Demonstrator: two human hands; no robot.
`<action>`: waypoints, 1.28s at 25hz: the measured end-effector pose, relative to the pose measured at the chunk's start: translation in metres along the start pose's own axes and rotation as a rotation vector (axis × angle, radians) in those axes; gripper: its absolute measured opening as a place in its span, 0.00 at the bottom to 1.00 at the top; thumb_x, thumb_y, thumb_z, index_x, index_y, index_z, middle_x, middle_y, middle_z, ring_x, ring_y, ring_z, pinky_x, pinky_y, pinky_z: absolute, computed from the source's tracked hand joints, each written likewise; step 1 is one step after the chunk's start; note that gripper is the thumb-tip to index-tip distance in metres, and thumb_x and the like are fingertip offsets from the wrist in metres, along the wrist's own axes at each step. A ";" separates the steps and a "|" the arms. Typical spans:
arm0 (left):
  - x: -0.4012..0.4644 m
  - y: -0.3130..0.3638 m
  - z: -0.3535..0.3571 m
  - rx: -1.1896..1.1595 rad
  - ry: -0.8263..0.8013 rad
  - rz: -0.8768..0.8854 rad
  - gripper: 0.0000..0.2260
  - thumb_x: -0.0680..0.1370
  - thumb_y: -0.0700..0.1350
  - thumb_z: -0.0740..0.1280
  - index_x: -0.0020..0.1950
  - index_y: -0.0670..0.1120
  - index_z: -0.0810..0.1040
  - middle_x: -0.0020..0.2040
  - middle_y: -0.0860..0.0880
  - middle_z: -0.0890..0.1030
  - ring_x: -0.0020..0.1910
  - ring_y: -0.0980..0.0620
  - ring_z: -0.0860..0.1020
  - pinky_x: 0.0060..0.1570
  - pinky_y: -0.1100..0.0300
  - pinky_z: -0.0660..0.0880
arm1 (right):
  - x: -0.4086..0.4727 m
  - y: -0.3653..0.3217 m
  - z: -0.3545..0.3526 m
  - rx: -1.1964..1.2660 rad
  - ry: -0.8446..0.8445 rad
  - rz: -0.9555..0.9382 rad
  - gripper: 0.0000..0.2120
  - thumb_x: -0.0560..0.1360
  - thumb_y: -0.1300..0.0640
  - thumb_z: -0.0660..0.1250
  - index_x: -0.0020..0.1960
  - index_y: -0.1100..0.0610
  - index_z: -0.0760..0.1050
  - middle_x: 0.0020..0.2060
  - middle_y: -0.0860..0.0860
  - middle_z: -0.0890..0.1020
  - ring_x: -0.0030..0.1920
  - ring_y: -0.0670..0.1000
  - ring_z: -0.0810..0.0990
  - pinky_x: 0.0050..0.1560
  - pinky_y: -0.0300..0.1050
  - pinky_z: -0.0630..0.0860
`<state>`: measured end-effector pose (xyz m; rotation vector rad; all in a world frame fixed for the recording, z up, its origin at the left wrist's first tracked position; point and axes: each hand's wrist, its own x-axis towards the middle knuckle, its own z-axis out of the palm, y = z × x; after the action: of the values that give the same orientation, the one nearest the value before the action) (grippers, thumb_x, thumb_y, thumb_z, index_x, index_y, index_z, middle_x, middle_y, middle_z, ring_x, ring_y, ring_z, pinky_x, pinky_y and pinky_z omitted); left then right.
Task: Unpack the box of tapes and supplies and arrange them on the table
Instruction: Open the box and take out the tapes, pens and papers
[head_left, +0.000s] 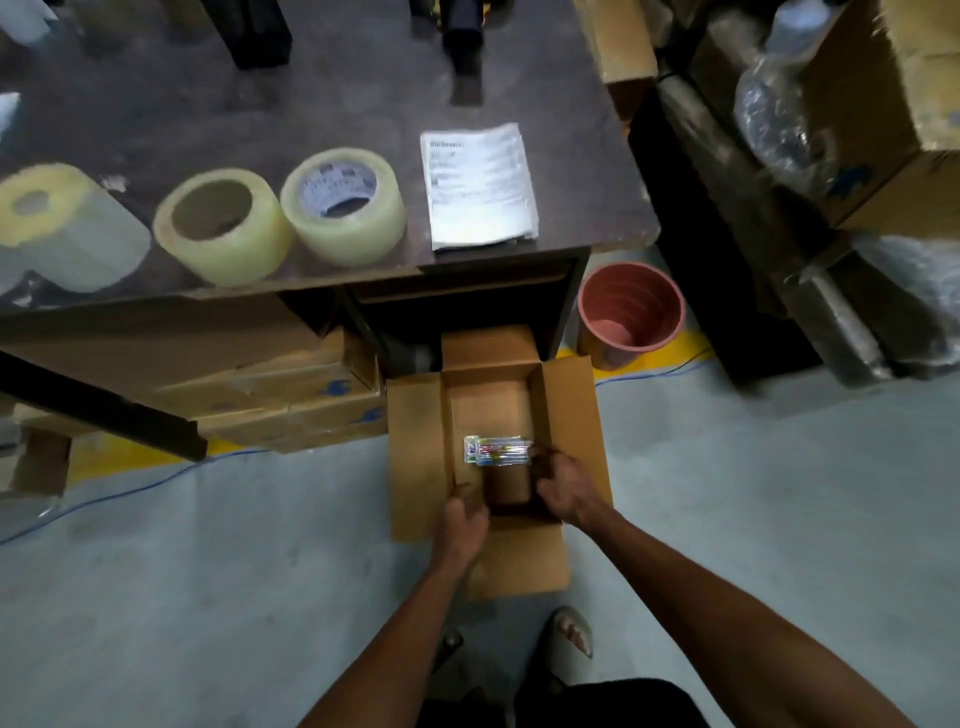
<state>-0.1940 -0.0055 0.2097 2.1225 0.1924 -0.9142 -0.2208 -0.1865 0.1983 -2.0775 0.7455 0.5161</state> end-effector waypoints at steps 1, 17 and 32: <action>0.016 -0.008 0.009 -0.001 -0.001 -0.013 0.19 0.81 0.40 0.63 0.73 0.45 0.71 0.68 0.44 0.77 0.65 0.45 0.76 0.64 0.56 0.72 | 0.014 0.008 0.010 0.004 -0.003 -0.006 0.21 0.76 0.64 0.64 0.69 0.57 0.74 0.60 0.55 0.82 0.59 0.57 0.80 0.58 0.46 0.77; 0.295 -0.157 0.136 0.022 0.146 -0.096 0.21 0.80 0.49 0.60 0.73 0.54 0.69 0.70 0.45 0.74 0.67 0.41 0.73 0.68 0.50 0.69 | 0.272 0.120 0.170 -0.229 -0.002 -0.107 0.12 0.73 0.66 0.66 0.55 0.63 0.81 0.55 0.62 0.83 0.58 0.62 0.80 0.59 0.50 0.76; 0.368 -0.182 0.166 0.072 0.233 0.014 0.23 0.80 0.41 0.60 0.76 0.49 0.67 0.71 0.42 0.72 0.69 0.42 0.70 0.69 0.52 0.67 | 0.320 0.164 0.192 -0.569 0.028 -0.243 0.10 0.73 0.57 0.70 0.54 0.49 0.78 0.63 0.52 0.73 0.67 0.56 0.69 0.67 0.53 0.62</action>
<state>-0.0930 -0.0631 -0.2173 2.2933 0.2653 -0.6723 -0.1118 -0.2059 -0.1941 -2.6614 0.3723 0.6118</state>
